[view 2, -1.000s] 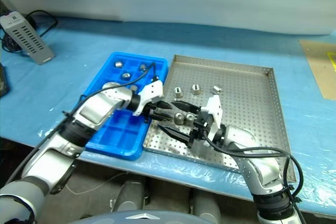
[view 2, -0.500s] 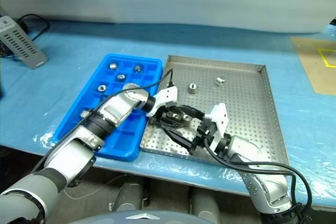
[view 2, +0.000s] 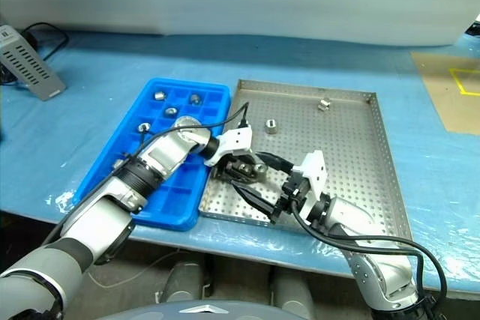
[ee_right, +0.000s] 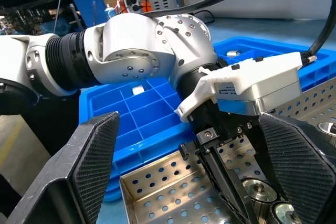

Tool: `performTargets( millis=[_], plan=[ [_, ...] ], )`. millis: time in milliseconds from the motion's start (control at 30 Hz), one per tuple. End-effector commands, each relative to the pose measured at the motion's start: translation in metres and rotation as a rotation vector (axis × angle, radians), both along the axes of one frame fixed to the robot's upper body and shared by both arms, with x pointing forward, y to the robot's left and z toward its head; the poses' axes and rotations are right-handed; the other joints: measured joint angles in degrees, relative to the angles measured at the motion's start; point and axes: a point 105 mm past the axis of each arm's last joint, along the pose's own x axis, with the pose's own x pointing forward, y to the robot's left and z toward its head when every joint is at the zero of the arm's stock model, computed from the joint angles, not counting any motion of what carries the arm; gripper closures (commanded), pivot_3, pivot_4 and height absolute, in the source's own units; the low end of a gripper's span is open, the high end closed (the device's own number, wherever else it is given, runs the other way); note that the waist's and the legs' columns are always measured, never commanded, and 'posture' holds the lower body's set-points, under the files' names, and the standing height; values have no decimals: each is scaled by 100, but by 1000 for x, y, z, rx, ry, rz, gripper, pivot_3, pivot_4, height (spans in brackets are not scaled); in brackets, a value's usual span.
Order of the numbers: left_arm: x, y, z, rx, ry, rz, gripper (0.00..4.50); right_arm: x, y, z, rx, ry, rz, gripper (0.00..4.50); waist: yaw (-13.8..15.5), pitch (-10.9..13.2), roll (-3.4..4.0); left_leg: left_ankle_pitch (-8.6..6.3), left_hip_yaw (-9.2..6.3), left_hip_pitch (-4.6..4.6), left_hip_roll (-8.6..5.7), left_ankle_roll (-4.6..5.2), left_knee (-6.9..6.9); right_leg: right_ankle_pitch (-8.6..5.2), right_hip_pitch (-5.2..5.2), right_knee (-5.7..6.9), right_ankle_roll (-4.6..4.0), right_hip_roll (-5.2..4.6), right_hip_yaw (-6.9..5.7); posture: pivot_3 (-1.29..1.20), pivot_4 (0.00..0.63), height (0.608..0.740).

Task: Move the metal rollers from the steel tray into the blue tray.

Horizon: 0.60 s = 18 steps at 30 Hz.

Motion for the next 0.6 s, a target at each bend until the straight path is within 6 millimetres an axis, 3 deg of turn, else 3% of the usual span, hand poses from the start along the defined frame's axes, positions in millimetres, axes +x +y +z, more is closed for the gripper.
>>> performTargets(
  millis=[33, 233, 267, 333, 600],
  plan=[
    [-1, 16, -20, 109, 17, 15, 2264, -5, 5, 12, 15, -58, 27, 0, 0, 0, 0, 0, 0, 4, 0, 0, 0, 0, 3, 0, 0, 0, 0, -170, 150, 740],
    [1, 18, -27, 129, -6, 29, 2264, -4, 5, 10, 12, -62, 23, 0, 0, -1, 0, 0, 0, 7, 0, -1, -2, 0, 5, -1, 0, 0, 0, -169, 150, 740],
    [1, 18, -28, 133, -5, 30, 2447, -3, 4, 10, 10, -63, 20, 0, 0, -1, 0, 0, 0, 7, 0, -1, -2, 0, 5, -1, 0, 0, 0, -169, 150, 740],
    [-1, 17, -26, 101, 10, 33, 2696, -2, 4, 10, 9, -65, 18, 0, 0, -3, 1, 0, 0, 9, 0, -1, -2, 0, 6, -1, 0, 0, 0, -170, 150, 740],
    [8, 15, -12, 34, -19, 87, 2700, 0, 3, 11, 5, -68, 18, 0, 2, -3, 0, 0, 1, 26, -1, -1, -3, -1, 24, -2, 0, -1, 2, -165, 150, 740]
  ],
)
